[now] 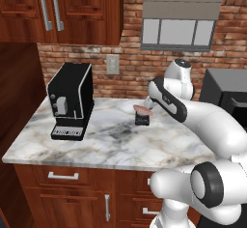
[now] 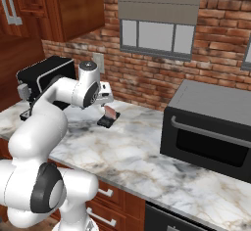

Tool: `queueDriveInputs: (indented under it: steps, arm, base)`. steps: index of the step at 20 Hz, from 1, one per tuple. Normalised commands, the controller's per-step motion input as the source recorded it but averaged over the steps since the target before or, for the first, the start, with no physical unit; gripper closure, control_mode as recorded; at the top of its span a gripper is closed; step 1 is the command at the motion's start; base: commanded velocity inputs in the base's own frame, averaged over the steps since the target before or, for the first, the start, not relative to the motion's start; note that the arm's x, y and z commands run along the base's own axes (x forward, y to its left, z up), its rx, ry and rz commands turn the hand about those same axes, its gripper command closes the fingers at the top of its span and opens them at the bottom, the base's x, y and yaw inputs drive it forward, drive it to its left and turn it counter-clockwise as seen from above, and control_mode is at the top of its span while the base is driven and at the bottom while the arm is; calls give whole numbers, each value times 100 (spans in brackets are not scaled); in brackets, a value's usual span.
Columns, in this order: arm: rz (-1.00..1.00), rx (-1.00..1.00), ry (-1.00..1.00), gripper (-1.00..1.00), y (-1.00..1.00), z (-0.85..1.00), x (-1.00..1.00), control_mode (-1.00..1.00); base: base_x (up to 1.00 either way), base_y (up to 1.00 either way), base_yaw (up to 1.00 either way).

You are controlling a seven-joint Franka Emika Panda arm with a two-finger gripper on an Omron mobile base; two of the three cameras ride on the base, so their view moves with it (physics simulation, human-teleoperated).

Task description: Take the steak from the fridge and place it on the digital scale on the counter by the fridge. Wait a few seconds for a reading, then move it to the plate on the dining counter.

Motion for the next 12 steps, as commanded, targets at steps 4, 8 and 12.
queueDriveInputs:
  steps: [4, 8, 12]
  arm:
    - [0, 0, 0, -100, 0, 0, 0, -100]
    - [0, 0, 0, -100, 0, 0, 0, -100]
    - [0, 0, 0, -100, 0, 0, 0, -100]
  base:
    - [0, 0, 0]
    - [0, 0, 0]
    - [0, 0, 0]
